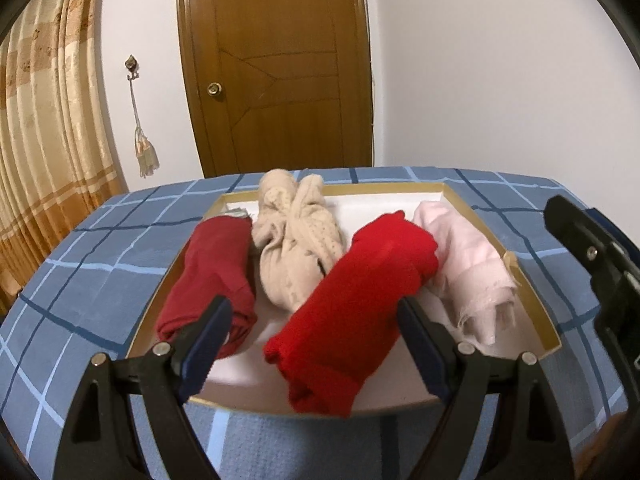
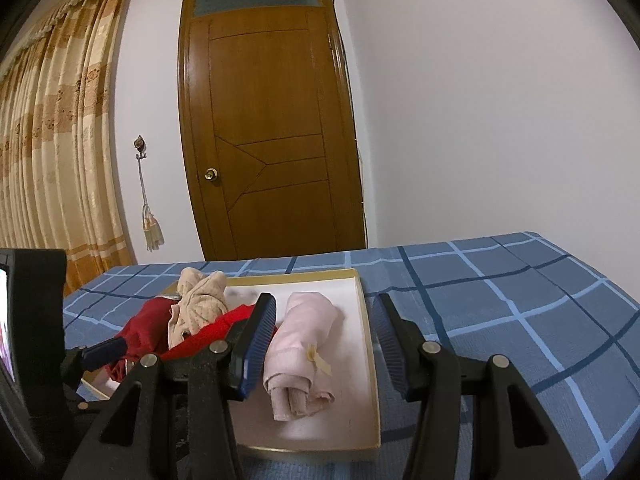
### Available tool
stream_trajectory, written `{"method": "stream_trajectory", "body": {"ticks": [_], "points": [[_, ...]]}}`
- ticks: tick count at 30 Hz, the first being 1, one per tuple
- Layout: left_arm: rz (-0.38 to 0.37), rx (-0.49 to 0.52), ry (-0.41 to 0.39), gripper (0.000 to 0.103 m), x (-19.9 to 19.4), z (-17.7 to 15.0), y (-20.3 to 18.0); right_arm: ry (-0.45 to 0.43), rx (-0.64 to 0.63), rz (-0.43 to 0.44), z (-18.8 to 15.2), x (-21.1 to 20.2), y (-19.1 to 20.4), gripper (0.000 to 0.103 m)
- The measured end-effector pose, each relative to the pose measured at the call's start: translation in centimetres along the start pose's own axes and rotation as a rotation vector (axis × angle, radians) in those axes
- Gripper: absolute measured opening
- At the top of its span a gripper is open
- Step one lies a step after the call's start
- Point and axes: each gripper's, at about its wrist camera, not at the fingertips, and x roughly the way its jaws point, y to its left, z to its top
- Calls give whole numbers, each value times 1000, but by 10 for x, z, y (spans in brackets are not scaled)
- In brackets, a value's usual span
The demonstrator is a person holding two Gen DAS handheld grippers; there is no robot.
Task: Take underwear out of drawer
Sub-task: 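Open both tools and lift them away from the tray, then move both tools down toward the open drawer below the table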
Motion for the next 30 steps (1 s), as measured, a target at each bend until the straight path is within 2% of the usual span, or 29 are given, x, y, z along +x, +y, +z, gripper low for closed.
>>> {"method": "stream_trajectory", "body": {"ticks": [14,20,23,27,30], "points": [[-54,-18,28,86,-29,-29,23,-3,58,-18,-9,-27,-7,53],[-49,-27,20,86,-44,-47,36,3,76,-30,-13,-37,-10,53],[-70,-37,6,86,-56,-51,41,17,111,-6,-17,-45,-15,53],[-85,-7,-19,86,-77,-58,41,45,174,42,-33,-63,-16,53],[-104,23,-26,87,-92,-65,40,74,174,63,-50,-77,-10,53]]}}
